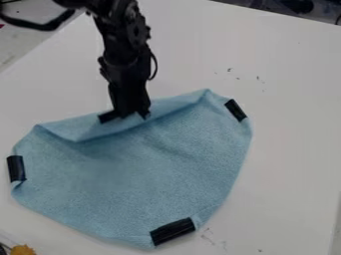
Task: Fold from top left to bottom right
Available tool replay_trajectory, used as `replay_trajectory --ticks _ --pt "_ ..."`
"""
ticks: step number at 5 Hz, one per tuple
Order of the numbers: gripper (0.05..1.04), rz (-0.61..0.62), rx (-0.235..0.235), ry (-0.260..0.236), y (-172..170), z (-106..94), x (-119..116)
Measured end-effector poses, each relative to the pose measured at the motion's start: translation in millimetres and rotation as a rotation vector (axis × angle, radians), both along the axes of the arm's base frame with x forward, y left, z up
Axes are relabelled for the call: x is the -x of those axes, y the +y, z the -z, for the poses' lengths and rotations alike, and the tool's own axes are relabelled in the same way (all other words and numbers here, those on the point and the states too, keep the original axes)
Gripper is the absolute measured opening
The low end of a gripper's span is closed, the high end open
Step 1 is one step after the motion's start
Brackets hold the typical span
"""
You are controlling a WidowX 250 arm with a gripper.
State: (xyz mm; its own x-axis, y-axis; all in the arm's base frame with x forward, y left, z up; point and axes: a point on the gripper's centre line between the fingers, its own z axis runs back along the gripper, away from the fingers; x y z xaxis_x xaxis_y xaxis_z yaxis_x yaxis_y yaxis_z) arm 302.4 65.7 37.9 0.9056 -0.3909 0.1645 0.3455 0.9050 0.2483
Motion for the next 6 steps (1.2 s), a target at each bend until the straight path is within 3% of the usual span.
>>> replay_trajectory --ticks 2,3,4,5,6 --pt "0.092 -0.04 0.093 -0.007 -13 23.8 18" --pt "0.259 -0.065 0.103 0.019 -14 24.6 23" --pt "0.533 -0.108 0.131 0.048 -17 14.9 31" --pt "0.836 -0.164 0.19 0.096 -27 4.6 43" --pt "1.014 -0.234 0.265 0.12 -42 -6.4 56"
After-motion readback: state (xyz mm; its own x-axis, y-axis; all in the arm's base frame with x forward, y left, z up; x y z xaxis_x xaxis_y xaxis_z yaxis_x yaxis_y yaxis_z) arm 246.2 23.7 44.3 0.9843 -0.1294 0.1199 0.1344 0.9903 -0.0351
